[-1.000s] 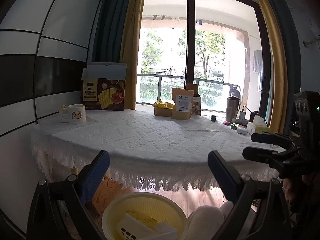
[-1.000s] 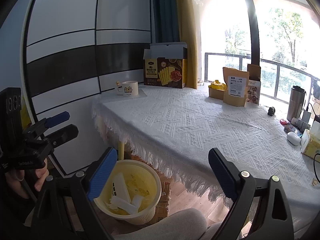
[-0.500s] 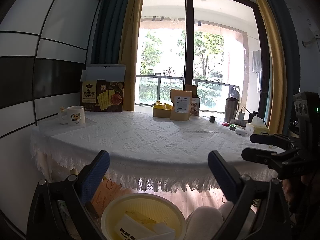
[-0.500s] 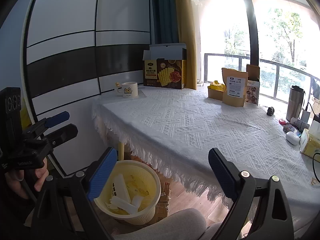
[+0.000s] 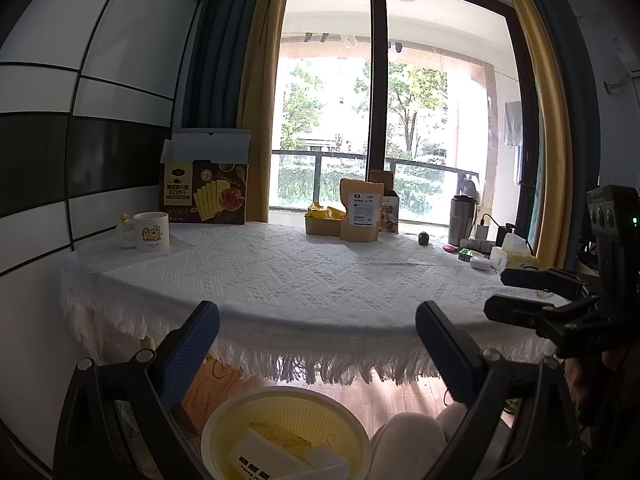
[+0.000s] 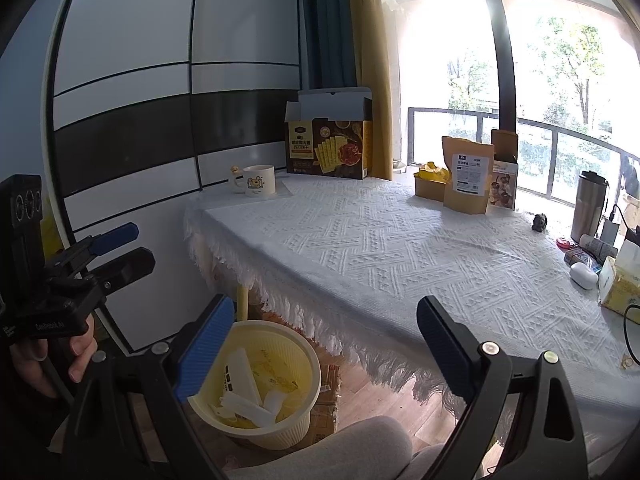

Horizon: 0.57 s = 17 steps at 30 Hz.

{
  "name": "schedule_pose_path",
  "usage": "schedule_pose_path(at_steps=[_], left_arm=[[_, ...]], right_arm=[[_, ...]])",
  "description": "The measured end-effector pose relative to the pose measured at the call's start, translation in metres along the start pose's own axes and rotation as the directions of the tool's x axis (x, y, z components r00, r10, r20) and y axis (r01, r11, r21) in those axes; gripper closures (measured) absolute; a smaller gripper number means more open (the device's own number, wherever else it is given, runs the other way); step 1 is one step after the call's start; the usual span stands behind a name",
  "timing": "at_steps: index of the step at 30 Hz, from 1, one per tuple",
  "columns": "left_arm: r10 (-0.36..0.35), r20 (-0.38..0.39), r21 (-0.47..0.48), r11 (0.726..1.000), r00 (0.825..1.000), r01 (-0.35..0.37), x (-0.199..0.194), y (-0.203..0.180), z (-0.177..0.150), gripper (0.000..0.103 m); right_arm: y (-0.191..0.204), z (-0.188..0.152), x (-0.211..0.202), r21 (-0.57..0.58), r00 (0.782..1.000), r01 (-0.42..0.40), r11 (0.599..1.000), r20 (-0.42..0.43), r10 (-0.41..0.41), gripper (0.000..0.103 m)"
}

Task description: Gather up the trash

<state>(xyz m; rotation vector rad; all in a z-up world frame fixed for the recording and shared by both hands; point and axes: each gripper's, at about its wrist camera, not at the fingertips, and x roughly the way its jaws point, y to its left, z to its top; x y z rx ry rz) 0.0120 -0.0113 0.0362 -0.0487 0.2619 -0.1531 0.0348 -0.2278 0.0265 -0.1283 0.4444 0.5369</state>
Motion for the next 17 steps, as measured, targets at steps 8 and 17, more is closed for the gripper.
schedule_pose_path(at_steps=[8,17], left_arm=[[-0.001,-0.002,-0.002,1.000,1.000,0.001,0.0003,-0.0010,0.0005,0.004],[-0.001,-0.011,-0.007,1.000,1.000,0.001,0.0032,0.0018,-0.0005,0.004]], right_arm=[[0.0006,-0.0001,0.0001,0.001,1.000,0.001,1.000,-0.003,-0.001,0.011],[0.0015,0.0001,0.0021,0.001,1.000,0.003,1.000,-0.007,-0.003,0.011]])
